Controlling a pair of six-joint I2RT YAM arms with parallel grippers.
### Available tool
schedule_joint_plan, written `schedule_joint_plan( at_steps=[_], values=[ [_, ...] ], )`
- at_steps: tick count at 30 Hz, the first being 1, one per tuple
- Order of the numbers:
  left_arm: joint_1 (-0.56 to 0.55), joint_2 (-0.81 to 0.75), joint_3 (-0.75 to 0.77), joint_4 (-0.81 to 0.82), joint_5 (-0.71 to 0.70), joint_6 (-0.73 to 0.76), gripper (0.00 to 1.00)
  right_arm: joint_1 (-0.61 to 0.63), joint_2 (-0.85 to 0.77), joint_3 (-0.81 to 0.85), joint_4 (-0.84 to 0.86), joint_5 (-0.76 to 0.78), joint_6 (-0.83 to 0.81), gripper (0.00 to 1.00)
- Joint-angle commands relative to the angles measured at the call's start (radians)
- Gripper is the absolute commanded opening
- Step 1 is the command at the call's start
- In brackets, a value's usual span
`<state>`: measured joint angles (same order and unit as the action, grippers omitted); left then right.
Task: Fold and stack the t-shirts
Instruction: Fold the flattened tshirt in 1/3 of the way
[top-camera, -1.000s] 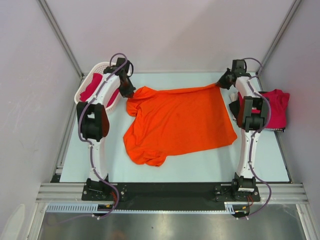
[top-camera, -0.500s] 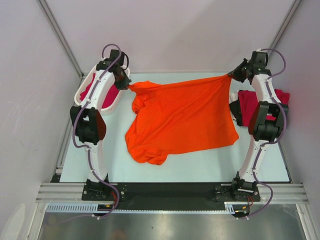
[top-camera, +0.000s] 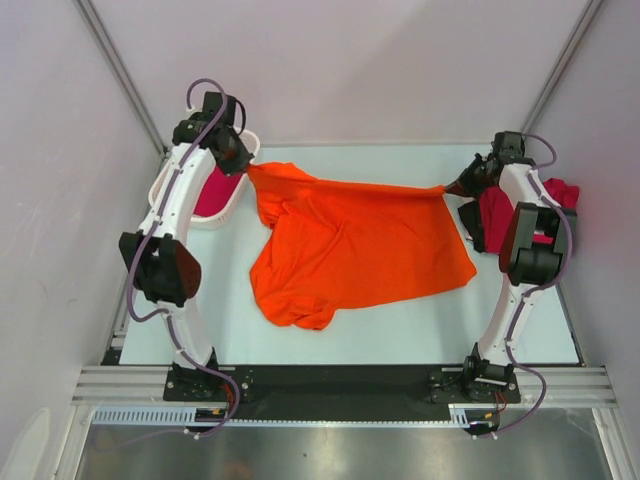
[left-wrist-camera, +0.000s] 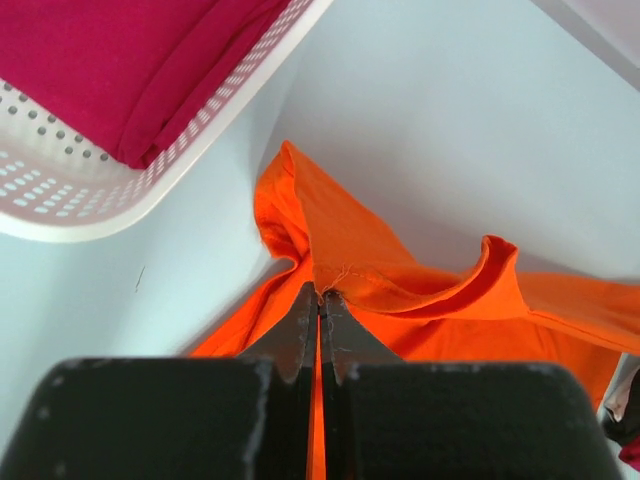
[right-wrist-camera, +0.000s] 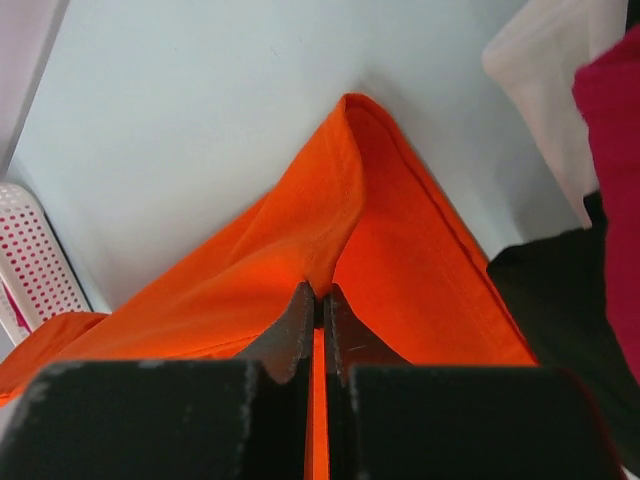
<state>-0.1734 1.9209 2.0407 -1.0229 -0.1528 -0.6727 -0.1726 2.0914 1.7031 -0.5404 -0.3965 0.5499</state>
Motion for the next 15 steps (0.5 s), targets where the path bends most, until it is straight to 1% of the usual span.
schedule_joint_plan(
  at_steps=[1,4,9,12,15],
  values=[
    [0.008,-0.08,-0.08,-0.069,0.024,-0.005,0.0,-0.01,-0.108,-0.019,-0.044,-0.019,-0.024,0.0],
    [0.008,-0.111,-0.154,-0.071,0.041,-0.004,0.0,-0.008,-0.139,-0.043,-0.076,-0.015,-0.028,0.0],
    [-0.001,-0.128,-0.217,-0.106,0.05,0.012,0.0,-0.008,-0.188,-0.095,-0.119,-0.002,-0.038,0.0],
    [-0.001,-0.131,-0.26,-0.131,0.045,0.015,0.0,-0.007,-0.195,-0.118,-0.153,0.004,-0.05,0.0],
    [-0.005,-0.114,-0.306,-0.146,0.07,0.013,0.0,-0.005,-0.183,-0.134,-0.188,0.022,-0.059,0.0]
  ],
)
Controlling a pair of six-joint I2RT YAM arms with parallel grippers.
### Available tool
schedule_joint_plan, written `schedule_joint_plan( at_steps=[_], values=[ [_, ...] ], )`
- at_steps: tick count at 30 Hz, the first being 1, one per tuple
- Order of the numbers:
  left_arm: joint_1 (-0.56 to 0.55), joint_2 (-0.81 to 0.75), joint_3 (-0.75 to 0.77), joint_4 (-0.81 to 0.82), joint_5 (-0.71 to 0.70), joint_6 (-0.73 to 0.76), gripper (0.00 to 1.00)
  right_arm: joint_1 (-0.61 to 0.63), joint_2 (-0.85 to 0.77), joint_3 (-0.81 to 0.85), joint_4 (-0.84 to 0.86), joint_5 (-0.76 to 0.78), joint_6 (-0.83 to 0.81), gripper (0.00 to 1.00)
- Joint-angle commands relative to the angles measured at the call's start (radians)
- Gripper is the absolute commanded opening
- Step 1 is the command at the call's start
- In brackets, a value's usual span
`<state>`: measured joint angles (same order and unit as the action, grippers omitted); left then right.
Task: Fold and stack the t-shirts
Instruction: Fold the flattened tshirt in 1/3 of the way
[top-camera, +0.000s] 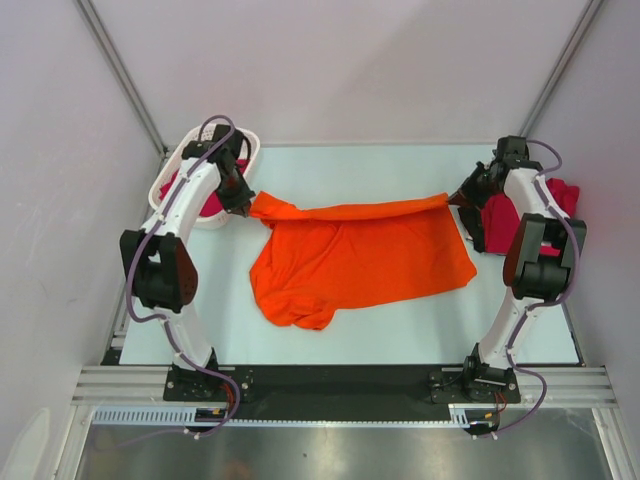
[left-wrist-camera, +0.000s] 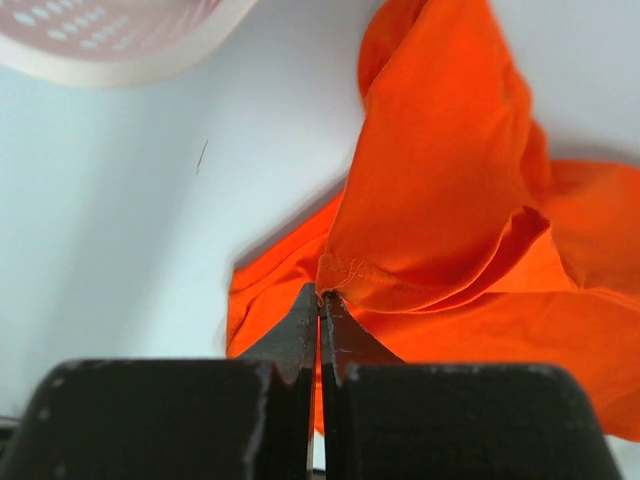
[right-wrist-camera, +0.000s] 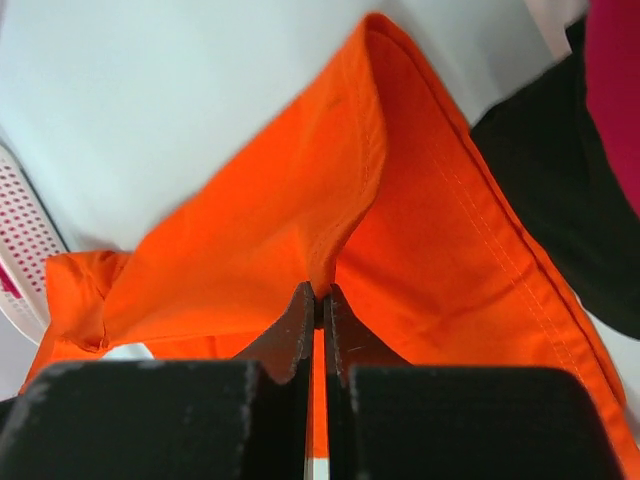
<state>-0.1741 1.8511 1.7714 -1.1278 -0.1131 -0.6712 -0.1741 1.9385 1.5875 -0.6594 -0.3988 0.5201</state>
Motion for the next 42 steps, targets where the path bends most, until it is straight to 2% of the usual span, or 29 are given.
schedule_joint_plan(
  at_steps=[1,7,8,9,10,11,12,13,15,16,18,20,21,22,23,24,30,35,42],
  values=[
    [-0.007,-0.032,-0.055,-0.041,0.045,0.012,0.0,-0.004,-0.013,-0.021,-0.078,0.028,-0.034,0.0],
    [-0.022,0.043,-0.092,-0.049,0.07,0.015,0.0,0.019,0.071,0.003,-0.174,0.075,-0.069,0.0],
    [-0.022,0.06,-0.093,-0.064,0.081,0.018,0.13,0.022,0.095,0.017,-0.181,0.069,-0.075,0.03],
    [-0.021,0.077,-0.093,-0.079,0.081,0.013,0.28,0.028,0.109,0.031,-0.201,0.086,-0.078,0.1],
    [-0.022,0.1,-0.087,-0.098,0.075,0.007,0.51,0.041,0.12,0.045,-0.222,0.106,-0.08,0.34],
    [-0.022,0.103,-0.089,-0.119,0.064,-0.008,0.84,0.045,0.132,0.061,-0.267,0.124,-0.08,0.46],
    [-0.022,0.091,-0.095,-0.119,0.049,-0.011,0.95,0.048,0.129,0.08,-0.279,0.149,-0.078,0.56],
    [-0.022,0.083,-0.099,-0.116,0.043,-0.017,1.0,0.053,0.119,0.084,-0.292,0.156,-0.075,0.72],
    [-0.021,0.056,-0.096,-0.107,0.047,-0.019,1.0,0.058,0.079,0.098,-0.295,0.172,-0.071,0.83],
    [-0.021,0.05,-0.092,-0.104,0.049,-0.024,1.0,0.058,0.064,0.104,-0.296,0.176,-0.063,0.84],
    [-0.021,0.034,-0.064,-0.098,0.049,-0.028,1.0,0.056,0.024,0.126,-0.293,0.187,-0.06,0.84],
    [-0.022,0.028,-0.041,-0.066,0.055,-0.028,0.92,0.059,-0.002,0.124,-0.241,0.18,-0.057,0.81],
    [-0.024,0.03,-0.012,-0.053,0.058,-0.025,0.82,0.061,-0.022,0.123,-0.217,0.166,-0.051,0.69],
    [-0.025,0.033,0.002,-0.024,0.075,-0.016,0.29,0.062,-0.03,0.109,-0.151,0.146,-0.054,0.59],
    [-0.03,0.042,0.017,-0.015,0.082,-0.005,0.01,0.065,-0.032,0.111,-0.134,0.112,-0.049,0.39],
    [-0.033,0.072,0.051,-0.017,0.087,0.002,0.0,0.071,-0.02,0.111,-0.119,0.097,-0.045,0.0],
    [-0.057,0.215,0.123,-0.015,0.13,0.05,0.0,0.119,0.094,0.12,-0.014,-0.052,-0.028,0.0],
    [-0.083,0.364,0.189,0.01,0.233,0.097,0.0,0.171,0.234,0.219,-0.08,-0.104,-0.046,0.0],
    [-0.136,0.477,0.249,0.005,0.26,0.156,0.0,0.171,0.261,0.232,-0.106,-0.118,-0.065,0.0]
  ],
)
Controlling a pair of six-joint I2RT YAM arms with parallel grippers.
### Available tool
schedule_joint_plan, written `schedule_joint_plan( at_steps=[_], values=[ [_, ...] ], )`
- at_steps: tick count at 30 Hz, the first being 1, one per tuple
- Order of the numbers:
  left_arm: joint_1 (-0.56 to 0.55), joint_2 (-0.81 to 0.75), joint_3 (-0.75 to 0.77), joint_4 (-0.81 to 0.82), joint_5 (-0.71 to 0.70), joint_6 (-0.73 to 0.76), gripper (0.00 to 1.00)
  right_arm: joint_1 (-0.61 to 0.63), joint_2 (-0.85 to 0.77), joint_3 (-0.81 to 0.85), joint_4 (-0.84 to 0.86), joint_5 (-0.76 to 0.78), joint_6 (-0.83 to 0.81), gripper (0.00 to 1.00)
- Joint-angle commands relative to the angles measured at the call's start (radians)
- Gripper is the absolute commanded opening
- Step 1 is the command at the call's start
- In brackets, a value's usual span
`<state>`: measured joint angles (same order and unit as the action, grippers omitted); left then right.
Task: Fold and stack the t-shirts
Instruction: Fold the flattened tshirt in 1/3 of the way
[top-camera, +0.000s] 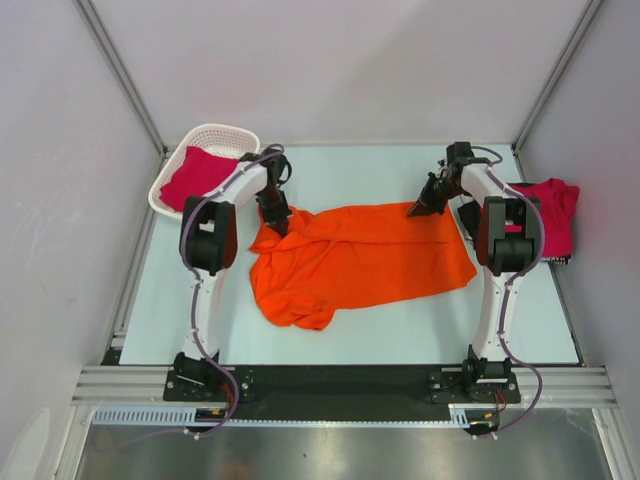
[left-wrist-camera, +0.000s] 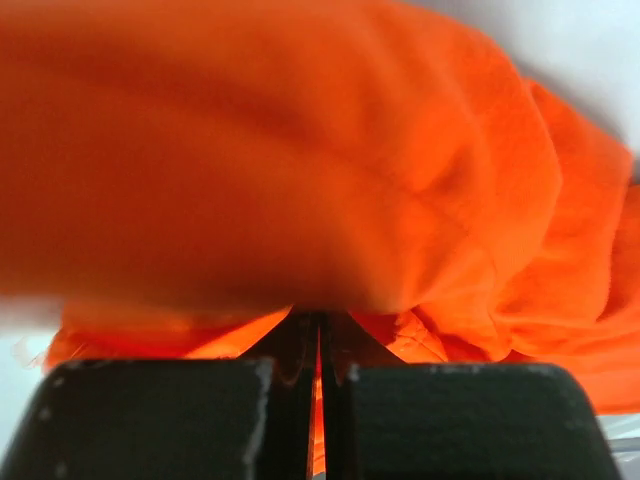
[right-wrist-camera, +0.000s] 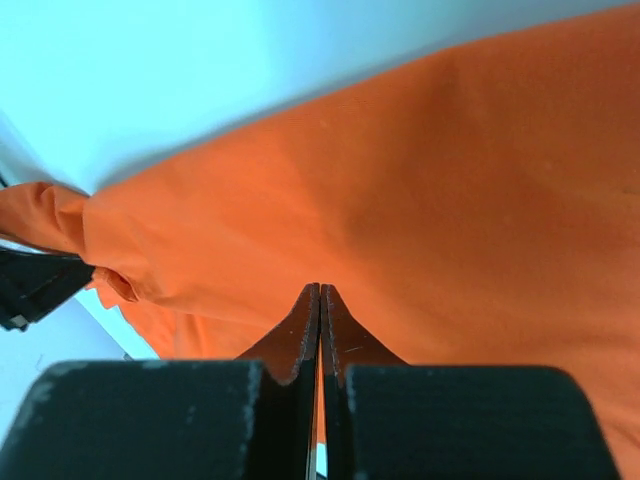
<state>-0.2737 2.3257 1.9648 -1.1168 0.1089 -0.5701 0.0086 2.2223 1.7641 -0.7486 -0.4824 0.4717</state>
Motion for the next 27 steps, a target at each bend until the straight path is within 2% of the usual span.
schedule_joint_plan(
  at_steps=[1,6,10,14,18,22,25,26,27],
  values=[
    [-0.042,0.006,0.051,-0.005,0.047,0.064,0.0,-0.012,-0.023,0.055,-0.018,-0.036,-0.019,0.0],
    [-0.078,-0.028,0.013,-0.035,0.055,0.096,0.0,-0.012,-0.015,0.051,-0.037,-0.038,-0.031,0.0],
    [-0.11,-0.129,-0.055,-0.054,0.025,0.096,0.0,-0.012,-0.001,0.046,-0.04,-0.038,-0.031,0.0],
    [-0.116,-0.16,-0.052,-0.15,-0.02,0.095,0.0,-0.012,0.016,0.049,-0.044,-0.039,-0.031,0.0],
    [-0.114,-0.207,-0.092,-0.176,-0.008,0.087,0.0,-0.012,0.017,0.064,-0.055,-0.025,-0.039,0.0],
    [-0.108,-0.281,-0.058,-0.151,-0.106,0.053,0.0,-0.013,-0.015,0.077,-0.052,0.016,-0.05,0.0],
    [-0.099,-0.299,0.014,-0.088,-0.15,0.039,0.33,-0.021,-0.058,0.061,-0.005,0.059,-0.051,0.03],
    [-0.094,-0.298,0.02,-0.069,-0.181,0.03,0.66,-0.022,-0.07,0.051,0.024,0.07,-0.051,0.08],
    [-0.082,-0.289,0.026,-0.046,-0.186,0.029,0.79,-0.024,-0.079,0.048,0.037,0.103,-0.054,0.14]
  ],
)
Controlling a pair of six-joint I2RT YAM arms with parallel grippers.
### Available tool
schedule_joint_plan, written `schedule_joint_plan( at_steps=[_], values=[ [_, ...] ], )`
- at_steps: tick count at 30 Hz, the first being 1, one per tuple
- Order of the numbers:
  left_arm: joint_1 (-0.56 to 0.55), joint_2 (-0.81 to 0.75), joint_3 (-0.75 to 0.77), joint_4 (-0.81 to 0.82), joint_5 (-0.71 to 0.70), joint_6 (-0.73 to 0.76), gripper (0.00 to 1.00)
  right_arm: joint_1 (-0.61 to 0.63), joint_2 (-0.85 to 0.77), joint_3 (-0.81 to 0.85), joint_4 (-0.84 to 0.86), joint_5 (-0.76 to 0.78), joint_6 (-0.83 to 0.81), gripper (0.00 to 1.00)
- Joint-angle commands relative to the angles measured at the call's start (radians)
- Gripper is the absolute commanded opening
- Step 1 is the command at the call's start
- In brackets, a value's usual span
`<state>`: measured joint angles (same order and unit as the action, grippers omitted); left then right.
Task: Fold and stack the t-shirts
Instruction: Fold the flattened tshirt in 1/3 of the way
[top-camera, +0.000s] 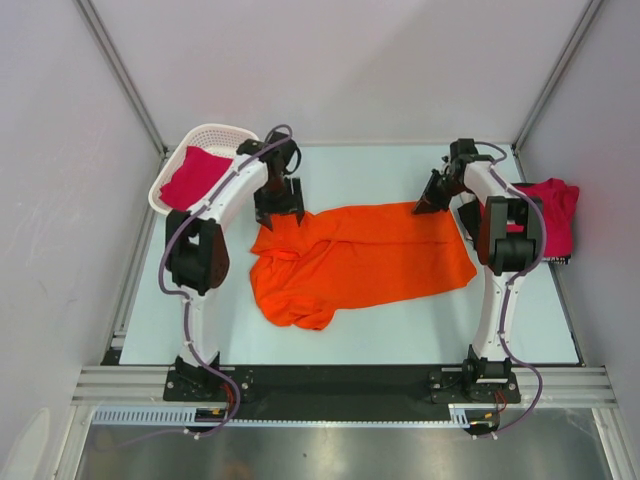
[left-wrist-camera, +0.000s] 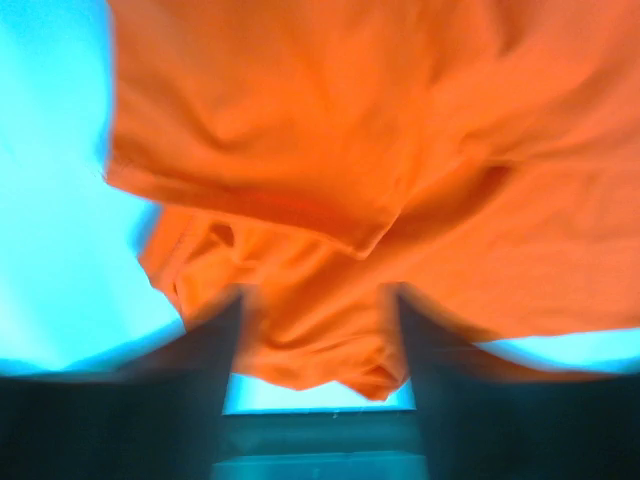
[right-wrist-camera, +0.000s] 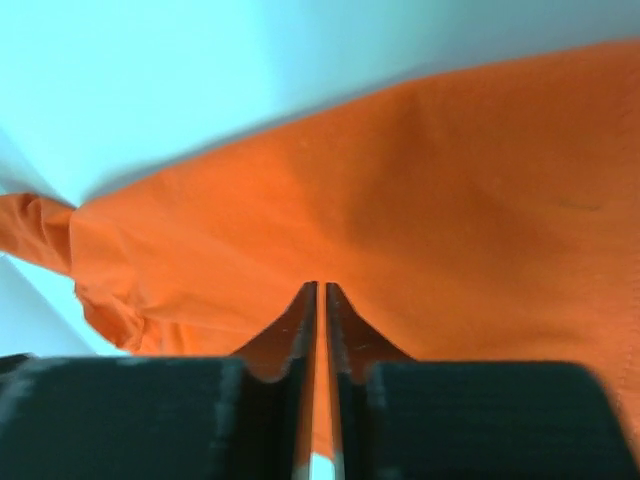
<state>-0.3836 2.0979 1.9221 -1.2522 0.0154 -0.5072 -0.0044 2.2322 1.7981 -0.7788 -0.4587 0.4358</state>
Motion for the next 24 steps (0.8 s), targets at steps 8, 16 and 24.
schedule_joint_plan(
  at_steps=[8,16,24],
  values=[
    [0.097,0.154,0.253,0.071,-0.104,-0.016,0.96,-0.048,-0.069,0.036,0.098,0.199,-0.057,0.63],
    [0.137,0.224,0.233,0.086,-0.161,-0.039,0.97,-0.045,-0.039,0.089,0.079,0.25,-0.075,0.63],
    [0.152,0.218,0.23,0.105,-0.184,-0.051,0.97,-0.039,-0.023,0.142,0.043,0.293,-0.085,0.63]
  ],
)
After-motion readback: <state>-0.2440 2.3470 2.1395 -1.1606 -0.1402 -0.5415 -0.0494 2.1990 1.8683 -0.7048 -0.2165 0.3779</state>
